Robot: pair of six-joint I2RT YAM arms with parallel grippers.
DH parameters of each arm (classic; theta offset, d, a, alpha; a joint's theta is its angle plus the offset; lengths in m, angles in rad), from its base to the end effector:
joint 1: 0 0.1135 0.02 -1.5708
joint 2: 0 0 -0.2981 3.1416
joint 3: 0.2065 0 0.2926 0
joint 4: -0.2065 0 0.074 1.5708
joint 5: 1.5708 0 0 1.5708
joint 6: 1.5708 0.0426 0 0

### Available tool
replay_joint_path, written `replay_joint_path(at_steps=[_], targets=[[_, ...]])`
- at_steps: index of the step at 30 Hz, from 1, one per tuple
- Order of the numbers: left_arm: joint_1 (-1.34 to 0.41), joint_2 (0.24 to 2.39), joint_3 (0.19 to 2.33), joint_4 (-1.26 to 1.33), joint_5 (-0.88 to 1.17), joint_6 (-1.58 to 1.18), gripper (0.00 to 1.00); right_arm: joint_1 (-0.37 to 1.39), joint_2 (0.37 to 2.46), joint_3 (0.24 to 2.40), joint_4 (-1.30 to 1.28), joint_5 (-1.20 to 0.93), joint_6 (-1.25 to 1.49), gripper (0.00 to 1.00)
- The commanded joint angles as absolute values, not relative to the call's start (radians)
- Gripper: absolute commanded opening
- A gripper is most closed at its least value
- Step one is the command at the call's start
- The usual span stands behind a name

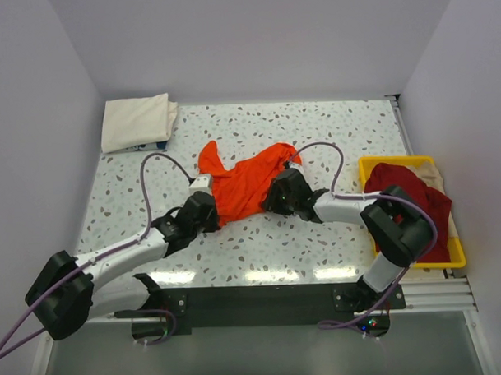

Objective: Fold and stack the t-shirts
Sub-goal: Flatten the tshirt out

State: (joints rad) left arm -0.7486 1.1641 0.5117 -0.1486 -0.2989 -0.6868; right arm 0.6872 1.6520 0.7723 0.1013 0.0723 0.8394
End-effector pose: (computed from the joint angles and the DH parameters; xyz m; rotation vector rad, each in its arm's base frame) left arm 0.1887 -0.1582 0.1787 -0.0707 2.3542 -0.3597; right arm 0.2771 0.2234 0.1464 0.2228 2.4353 0.6432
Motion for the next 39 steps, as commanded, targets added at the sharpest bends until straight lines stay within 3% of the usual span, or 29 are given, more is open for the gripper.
replay_joint_path(at_steps=[1,5,6,14,22,31,35,39], targets=[[-0.755,1.085,0.613,-0.186,-0.339,-0.661,0.00,0.690,1.686,0.767,0.150,0.141,0.880,0.38],[-0.741,1.058,0.716,-0.245,-0.353,-0.635,0.00,0.689,1.655,0.799,0.089,0.163,0.877,0.02],[-0.735,1.057,0.736,-0.256,-0.357,-0.621,0.00,0.689,1.634,0.810,0.059,0.176,0.856,0.00],[-0.536,0.993,0.920,-0.324,-0.314,-0.526,0.00,0.629,1.298,0.882,-0.306,0.374,0.717,0.00],[-0.457,0.977,1.239,-0.376,-0.428,-0.423,0.00,0.457,0.987,1.059,-0.556,0.382,0.585,0.00],[-0.451,0.992,1.492,-0.334,-0.555,-0.357,0.00,0.457,0.903,1.391,-0.663,0.436,0.500,0.00],[-0.428,1.069,1.560,-0.302,-0.565,-0.324,0.00,0.456,0.951,1.434,-0.643,0.453,0.466,0.00],[-0.223,1.257,1.621,-0.295,-0.284,-0.406,0.00,0.439,1.092,1.465,-0.585,0.471,0.439,0.00]])
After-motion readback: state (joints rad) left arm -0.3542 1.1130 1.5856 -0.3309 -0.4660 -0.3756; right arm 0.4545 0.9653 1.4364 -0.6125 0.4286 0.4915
